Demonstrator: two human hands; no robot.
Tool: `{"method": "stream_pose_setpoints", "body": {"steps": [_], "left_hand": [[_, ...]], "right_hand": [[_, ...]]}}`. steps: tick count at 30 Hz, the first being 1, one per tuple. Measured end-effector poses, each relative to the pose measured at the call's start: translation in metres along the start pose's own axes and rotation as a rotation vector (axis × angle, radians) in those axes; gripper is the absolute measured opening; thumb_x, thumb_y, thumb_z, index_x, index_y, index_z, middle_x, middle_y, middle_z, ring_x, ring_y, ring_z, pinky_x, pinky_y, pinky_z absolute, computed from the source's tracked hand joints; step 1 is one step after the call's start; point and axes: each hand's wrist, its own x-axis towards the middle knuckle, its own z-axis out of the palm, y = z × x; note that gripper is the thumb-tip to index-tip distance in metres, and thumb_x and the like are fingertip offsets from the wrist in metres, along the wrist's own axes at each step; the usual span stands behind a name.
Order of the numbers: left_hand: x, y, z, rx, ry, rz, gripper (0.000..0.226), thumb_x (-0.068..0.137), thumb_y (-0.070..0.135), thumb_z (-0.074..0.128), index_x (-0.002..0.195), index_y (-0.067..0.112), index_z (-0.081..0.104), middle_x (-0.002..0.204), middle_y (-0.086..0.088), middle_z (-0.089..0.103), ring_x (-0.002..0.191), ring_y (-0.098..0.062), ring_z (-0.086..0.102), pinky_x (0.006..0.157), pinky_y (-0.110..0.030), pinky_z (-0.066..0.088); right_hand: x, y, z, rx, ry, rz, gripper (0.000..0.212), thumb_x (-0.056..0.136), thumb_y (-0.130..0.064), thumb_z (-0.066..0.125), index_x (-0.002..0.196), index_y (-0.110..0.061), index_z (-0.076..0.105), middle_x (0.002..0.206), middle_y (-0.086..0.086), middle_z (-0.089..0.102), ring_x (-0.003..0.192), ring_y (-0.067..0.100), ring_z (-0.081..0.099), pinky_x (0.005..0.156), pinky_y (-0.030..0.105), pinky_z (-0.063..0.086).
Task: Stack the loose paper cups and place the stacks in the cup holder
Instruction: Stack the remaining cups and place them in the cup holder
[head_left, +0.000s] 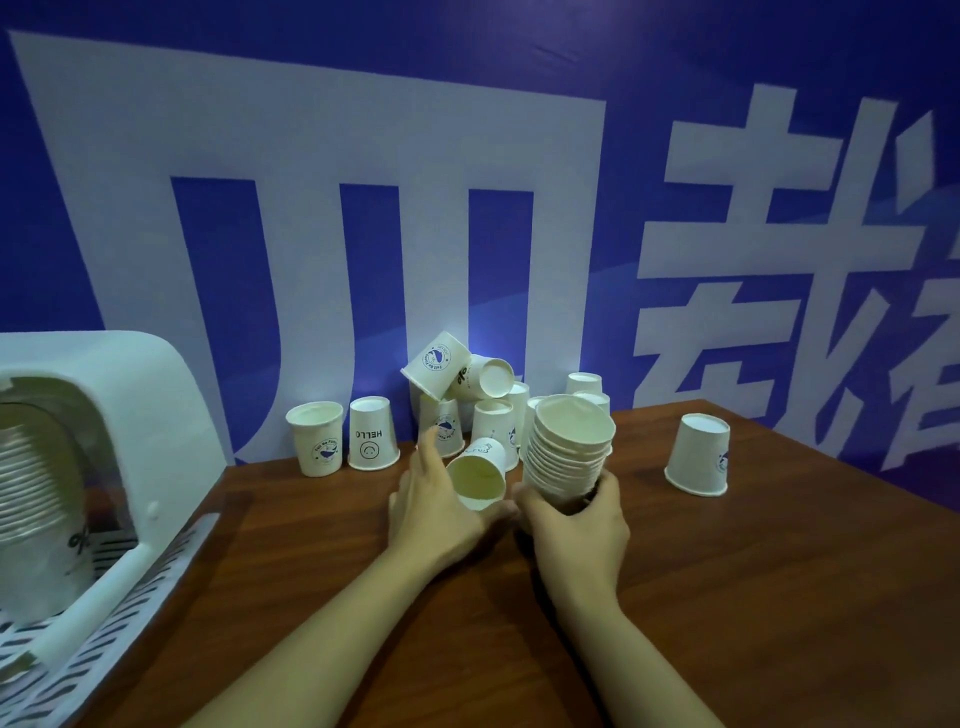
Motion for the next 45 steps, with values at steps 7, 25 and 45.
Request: {"method": "stream_pose_setpoints", "body": {"steps": [7, 25, 45], "left_hand": [[-0.002, -0.005, -0.006, -0.115, 0.221, 0.080, 0.071, 0.081, 0.034, 0.084, 0.139, 0.022, 0.044, 0.140, -0.001, 0.052, 0.126, -0.029, 0.055, 0.100, -0.041, 0.048], [-0.005, 0.053, -0.127, -0.486, 0.227, 0.234, 0.069, 0.070, 0.056, 0.087, 0.125, 0.019, 0.070, 0.111, 0.008, 0.073, 0.101, -0.011, 0.070, 0.083, -0.028, 0.059], [-0.020, 0.059, -0.086, -0.516, -0.240, 0.185, 0.052, 0.092, 0.057, 0.064, 0.127, 0.019, 0.071, 0.123, 0.011, 0.068, 0.124, -0.011, 0.059, 0.099, -0.024, 0.043]], "right_hand": [[-0.006, -0.011, -0.003, 0.015, -0.067, -0.018, 0.040, 0.066, -0.035, 0.090, 0.097, -0.028, 0.065, 0.087, -0.014, 0.071, 0.081, 0.002, 0.066, 0.082, 0.038, 0.057], [-0.024, -0.015, 0.001, -0.273, -0.422, -0.336, 0.051, 0.063, -0.056, 0.077, 0.107, -0.037, 0.063, 0.099, -0.014, 0.070, 0.093, 0.006, 0.066, 0.082, 0.042, 0.057], [-0.019, -0.007, 0.003, -0.149, -0.447, -0.260, 0.053, 0.060, -0.053, 0.077, 0.108, -0.035, 0.063, 0.097, -0.012, 0.074, 0.089, 0.003, 0.070, 0.081, 0.041, 0.060]]}}
